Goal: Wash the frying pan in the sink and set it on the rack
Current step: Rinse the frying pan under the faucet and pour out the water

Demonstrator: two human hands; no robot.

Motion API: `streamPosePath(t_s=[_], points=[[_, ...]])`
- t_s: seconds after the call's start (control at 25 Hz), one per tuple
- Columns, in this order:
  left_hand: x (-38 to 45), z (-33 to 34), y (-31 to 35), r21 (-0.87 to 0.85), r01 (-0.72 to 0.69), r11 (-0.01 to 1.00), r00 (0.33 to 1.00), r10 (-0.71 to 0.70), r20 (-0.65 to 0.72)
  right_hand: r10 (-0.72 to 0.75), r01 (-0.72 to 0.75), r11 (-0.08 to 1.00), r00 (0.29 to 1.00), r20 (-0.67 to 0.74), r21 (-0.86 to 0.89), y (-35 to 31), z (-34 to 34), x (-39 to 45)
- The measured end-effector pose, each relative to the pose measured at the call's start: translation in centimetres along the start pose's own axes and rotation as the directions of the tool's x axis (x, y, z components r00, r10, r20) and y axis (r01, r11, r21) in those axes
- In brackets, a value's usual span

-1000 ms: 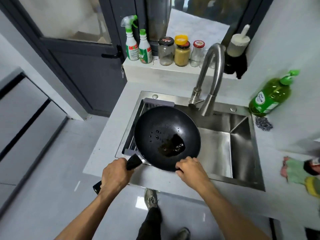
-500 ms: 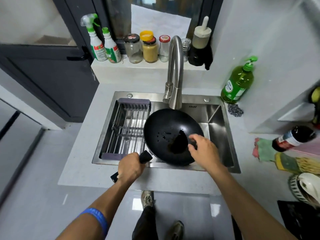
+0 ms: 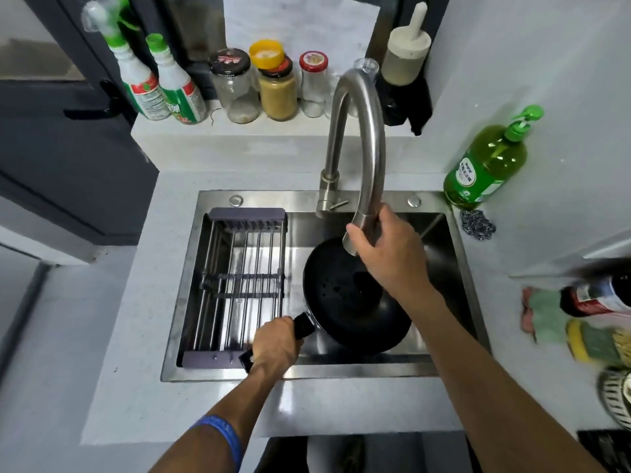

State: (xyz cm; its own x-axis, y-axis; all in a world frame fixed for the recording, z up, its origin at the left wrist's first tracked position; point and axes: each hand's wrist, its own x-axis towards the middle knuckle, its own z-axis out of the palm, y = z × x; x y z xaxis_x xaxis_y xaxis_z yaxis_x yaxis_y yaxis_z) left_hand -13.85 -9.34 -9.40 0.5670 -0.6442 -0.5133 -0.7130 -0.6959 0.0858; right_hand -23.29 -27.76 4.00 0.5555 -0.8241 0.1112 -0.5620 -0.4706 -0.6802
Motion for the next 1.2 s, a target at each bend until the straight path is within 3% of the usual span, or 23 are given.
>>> streamPosePath(t_s=[0.2,0.4,0.56,0.64,0.72,0.8,0.92,1.04,1.12,1.2], points=[[2.6,0.5,0.3,0.003,0.017,1.0,0.999,-0.017,0.041,0.134,-0.149,0.986,0.976,-0.171,-0.078,4.7,-2.3,3.4],[4.1,2.9,1.4,-0.058,0.045,0.997,0.999,-0.045,0.009,0.113,-0.115,0.993,0.991,-0.074,-0.028,8.1,-4.3,6.7],[3.9,4.7,2.2,0.172,0.014,0.985,0.999,-0.02,0.032,0.065,-0.065,0.998,0.997,-0.032,0.006,9.6,-4.9,7.5],[3.2,4.6,2.7,0.188,0.02,0.982,0.997,-0.033,0.065,0.05,-0.049,0.998,0.998,-0.029,0.04,9.7,-4.9,7.6],[3.5,2.4,3.7,0.068,0.004,0.998,1.0,-0.004,-0.009,0.047,-0.046,0.997,0.999,-0.014,0.058,9.6,-4.8,7.5],[5.9,-1.8,5.7,-0.228,-0.112,0.967,0.967,0.053,-0.25,0.056,-0.056,0.997,0.998,-0.005,0.062,9.9,-4.6,7.5],[11.0,-8.9,9.6,-0.534,-0.381,0.755,0.874,0.106,-0.474,0.055,-0.058,0.994,0.998,0.03,0.088,10.0,-4.3,7.4],[15.5,-12.9,11.9,-0.676,-0.36,0.644,0.925,0.151,-0.349,0.082,-0.086,0.991,0.996,0.037,0.107,10.1,-4.2,7.5],[16.9,-13.1,11.8,-0.69,-0.278,0.668,0.957,0.128,-0.261,0.085,-0.089,0.99,0.996,0.038,0.108,10.2,-4.1,7.4],[17.0,-12.2,10.8,-0.674,-0.268,0.688,0.957,0.112,-0.266,0.099,-0.102,0.99,0.994,0.038,0.102,10.1,-4.1,7.4]])
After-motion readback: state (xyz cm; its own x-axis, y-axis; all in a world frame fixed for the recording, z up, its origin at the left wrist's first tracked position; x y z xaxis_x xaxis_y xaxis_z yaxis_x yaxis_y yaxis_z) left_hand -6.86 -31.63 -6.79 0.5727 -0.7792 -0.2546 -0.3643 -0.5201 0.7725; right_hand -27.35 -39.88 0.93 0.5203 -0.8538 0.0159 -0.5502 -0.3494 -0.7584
